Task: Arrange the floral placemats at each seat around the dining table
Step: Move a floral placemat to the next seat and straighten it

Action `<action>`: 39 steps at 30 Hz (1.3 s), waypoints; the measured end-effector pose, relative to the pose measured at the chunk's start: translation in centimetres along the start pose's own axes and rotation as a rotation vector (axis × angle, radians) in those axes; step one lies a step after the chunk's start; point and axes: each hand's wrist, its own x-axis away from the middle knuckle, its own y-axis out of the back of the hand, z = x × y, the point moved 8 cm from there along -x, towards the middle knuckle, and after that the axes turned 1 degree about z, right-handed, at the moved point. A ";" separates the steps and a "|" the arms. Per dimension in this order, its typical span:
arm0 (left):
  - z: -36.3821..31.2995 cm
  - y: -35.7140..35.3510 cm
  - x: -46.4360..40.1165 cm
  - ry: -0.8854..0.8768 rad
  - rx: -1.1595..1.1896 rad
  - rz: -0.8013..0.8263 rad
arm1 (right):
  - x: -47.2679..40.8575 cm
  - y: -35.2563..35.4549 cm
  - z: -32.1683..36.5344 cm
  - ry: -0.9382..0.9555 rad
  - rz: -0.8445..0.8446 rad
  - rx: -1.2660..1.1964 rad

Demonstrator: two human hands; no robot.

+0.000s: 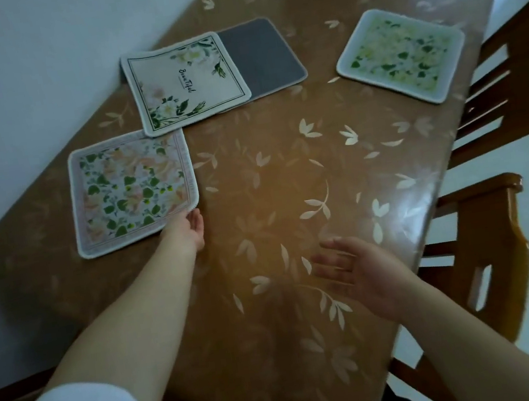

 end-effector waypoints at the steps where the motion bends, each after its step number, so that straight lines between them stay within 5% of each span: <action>1: -0.2 0.2 0.2 -0.008 0.003 0.001 | 0.3 0.1 -0.1 0.005 -0.012 0.006; 6: 1.6 0.8 1.9 0.004 -0.051 0.027 | 1.3 -0.4 0.2 0.028 -0.012 0.050; 12: 15.1 1.4 7.2 0.147 -0.137 0.086 | 1.2 0.1 1.6 0.031 0.000 0.069; 17: 25.0 -0.1 14.1 0.363 -0.438 0.399 | -0.5 3.2 3.9 0.031 -0.013 0.030; 19: 21.8 1.7 12.9 0.115 -0.617 0.266 | -1.5 5.1 4.8 0.008 -0.006 0.074; 23: 10.1 8.7 12.2 -0.461 -0.703 -0.359 | -3.7 8.0 6.3 -0.015 -0.006 0.204; 25: 9.6 11.0 11.1 -0.385 -0.663 -0.427 | -4.8 9.4 6.9 -0.021 -0.004 0.236; 31: 15.5 10.8 10.6 -0.030 -0.482 -0.279 | -6.7 11.2 6.9 -0.074 0.054 0.272; 34: 19.0 9.6 12.3 0.146 -0.576 -0.180 | -7.8 12.3 8.3 -0.030 0.020 0.313; 39: 19.3 7.8 13.1 -0.026 -0.461 -0.224 | -10.7 12.9 12.2 0.122 -0.001 0.530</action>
